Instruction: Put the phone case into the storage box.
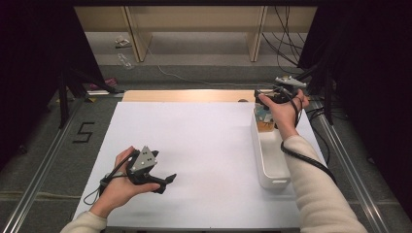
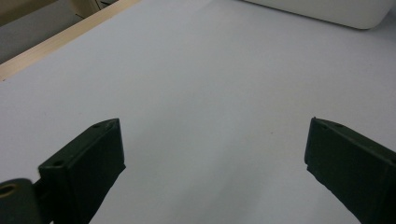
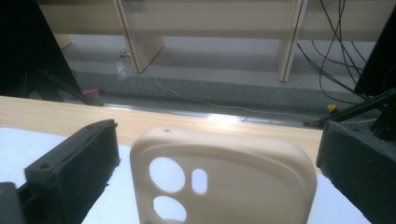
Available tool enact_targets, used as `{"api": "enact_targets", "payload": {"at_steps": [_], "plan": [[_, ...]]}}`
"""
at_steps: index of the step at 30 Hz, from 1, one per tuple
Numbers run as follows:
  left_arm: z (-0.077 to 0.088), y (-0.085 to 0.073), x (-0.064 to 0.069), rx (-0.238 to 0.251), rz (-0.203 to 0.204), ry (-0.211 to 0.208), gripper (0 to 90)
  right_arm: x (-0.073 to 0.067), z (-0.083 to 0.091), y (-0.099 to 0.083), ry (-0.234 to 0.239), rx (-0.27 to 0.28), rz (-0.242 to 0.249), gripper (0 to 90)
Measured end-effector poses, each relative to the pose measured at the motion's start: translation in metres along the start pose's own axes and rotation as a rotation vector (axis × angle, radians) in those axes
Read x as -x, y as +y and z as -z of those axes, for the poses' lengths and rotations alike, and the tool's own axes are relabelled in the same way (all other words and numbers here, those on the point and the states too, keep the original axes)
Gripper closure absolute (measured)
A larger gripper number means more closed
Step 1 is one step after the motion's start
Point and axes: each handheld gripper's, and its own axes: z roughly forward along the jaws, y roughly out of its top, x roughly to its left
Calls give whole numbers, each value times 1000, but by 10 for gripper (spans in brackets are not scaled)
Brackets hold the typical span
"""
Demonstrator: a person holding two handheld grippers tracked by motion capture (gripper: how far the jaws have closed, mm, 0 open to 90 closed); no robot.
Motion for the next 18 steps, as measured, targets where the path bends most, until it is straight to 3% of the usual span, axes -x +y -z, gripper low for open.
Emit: {"api": "enact_targets", "payload": {"at_steps": [8,18], "plan": [[0,0,0,-1,3,1,43,0,10,4,7,22,12,1],[0,-1,0,-1,6,1,43,-3,25,-6,29,33,31,2]]}}
